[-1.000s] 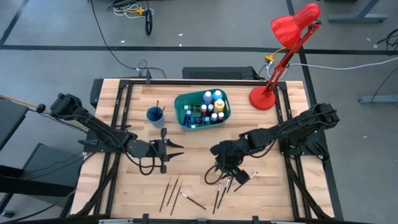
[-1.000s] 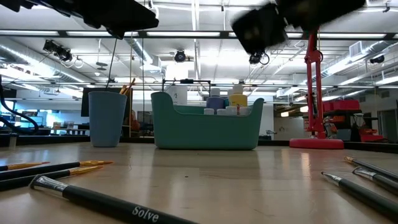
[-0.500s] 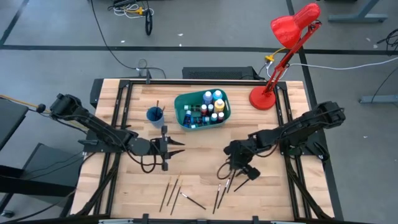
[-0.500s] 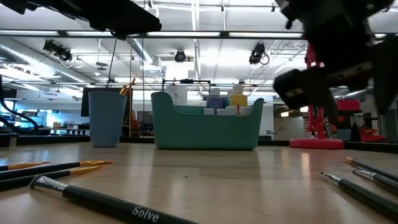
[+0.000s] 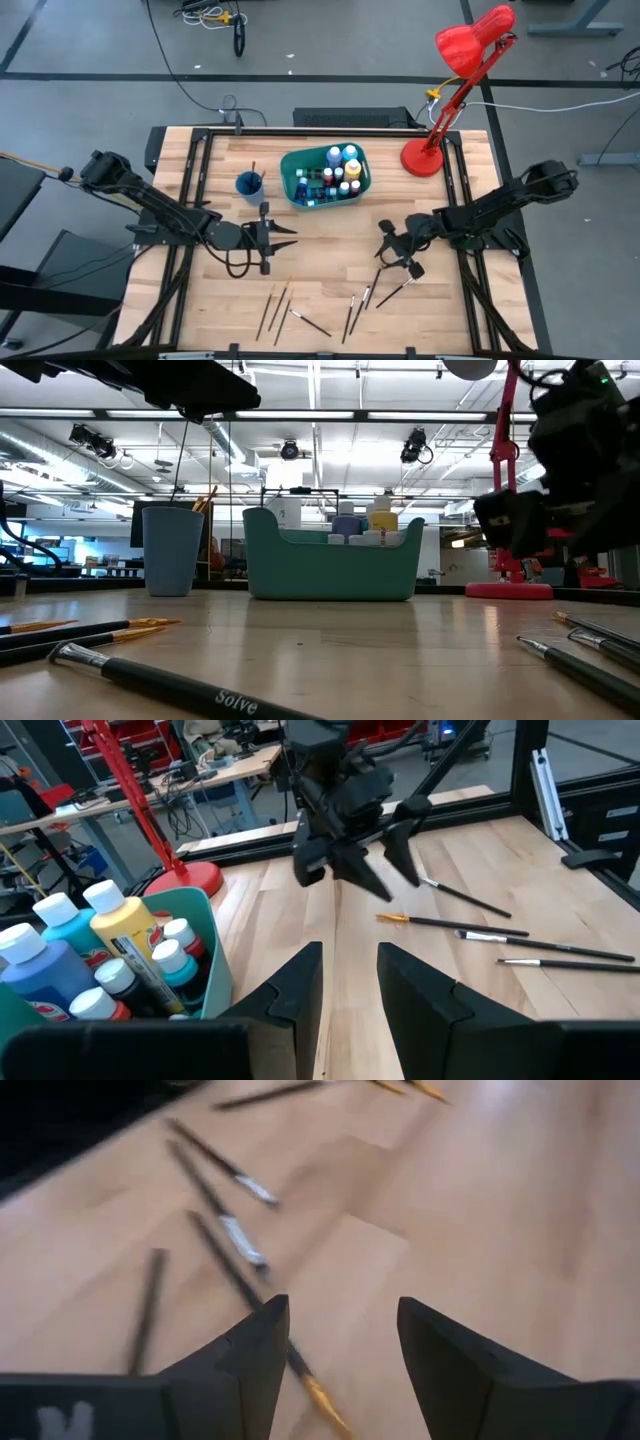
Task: Pick & Place Paint Supplies
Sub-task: Put the gold paint brush into the blue cup
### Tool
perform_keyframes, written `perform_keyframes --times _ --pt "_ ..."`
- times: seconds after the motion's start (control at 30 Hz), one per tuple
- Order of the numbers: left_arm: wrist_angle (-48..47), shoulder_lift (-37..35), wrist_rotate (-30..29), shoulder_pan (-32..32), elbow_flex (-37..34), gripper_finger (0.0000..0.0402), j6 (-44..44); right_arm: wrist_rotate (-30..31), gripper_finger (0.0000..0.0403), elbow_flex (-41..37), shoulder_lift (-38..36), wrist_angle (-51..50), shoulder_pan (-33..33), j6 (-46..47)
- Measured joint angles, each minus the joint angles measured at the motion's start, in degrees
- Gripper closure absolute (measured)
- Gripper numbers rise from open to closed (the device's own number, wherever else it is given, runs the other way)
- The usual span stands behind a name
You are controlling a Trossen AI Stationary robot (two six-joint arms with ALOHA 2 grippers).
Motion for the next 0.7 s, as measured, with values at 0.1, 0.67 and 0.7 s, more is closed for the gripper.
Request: perform_keyframes --times 0.1,0.67,0.7 --pt "-0.19 0.01 -0.02 0.00 0.00 0.0292 -0.04 6.30 0.0211 -1.92 0.01 0.98 0.00 3.43" --pt "0.11 0.00 0.00 -0.02 0.00 0.0292 1.52 4.17 0.0211 -2.10 0.12 5.06 0.07 -0.45" --pt "0.11 0.00 0.00 0.00 0.00 0.0292 1.50 4.64 0.0211 -2.08 0.12 4.43 0.04 -2.13"
